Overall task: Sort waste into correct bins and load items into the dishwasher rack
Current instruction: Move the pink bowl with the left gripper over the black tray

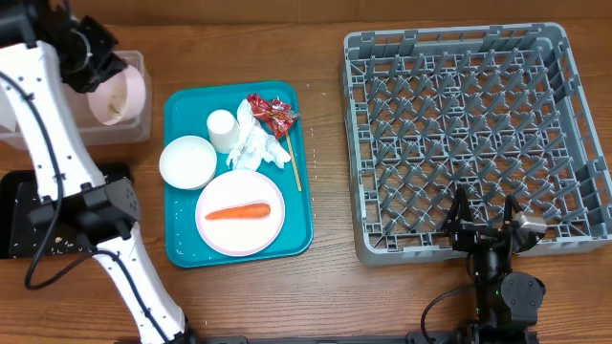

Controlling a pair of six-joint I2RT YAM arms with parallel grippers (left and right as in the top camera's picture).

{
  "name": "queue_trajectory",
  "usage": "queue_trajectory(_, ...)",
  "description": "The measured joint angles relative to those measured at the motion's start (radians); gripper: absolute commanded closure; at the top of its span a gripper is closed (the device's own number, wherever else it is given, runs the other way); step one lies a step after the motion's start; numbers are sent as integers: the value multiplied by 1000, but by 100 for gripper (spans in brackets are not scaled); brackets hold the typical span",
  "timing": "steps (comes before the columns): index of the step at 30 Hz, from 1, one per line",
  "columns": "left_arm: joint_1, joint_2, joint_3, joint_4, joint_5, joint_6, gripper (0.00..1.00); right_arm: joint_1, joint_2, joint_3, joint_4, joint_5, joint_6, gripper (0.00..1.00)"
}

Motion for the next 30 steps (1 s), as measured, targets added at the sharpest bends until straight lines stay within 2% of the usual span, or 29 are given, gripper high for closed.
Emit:
queue_trajectory(5,8,-130,-66,1,-38,8,96,0,0,0,0,0,0,0)
queue_trajectory(10,19,-320,-265,0,-75,12,96,0,0,0,0,0,0,0)
queue_trajectory(13,71,-407,-425,-1,-92,16,95,0,0,0,0,0,0,0)
queue_trajectory(19,241,-437,-604,9,-109,64,96,0,0,0,0,0,0,0)
queue_trajectory(24,376,-444,-704,71,-3,174,96,0,0,0,0,0,0,0)
queue_trajectory(30,437,-450,-895,155,161,299,96,0,0,0,0,0,0,0)
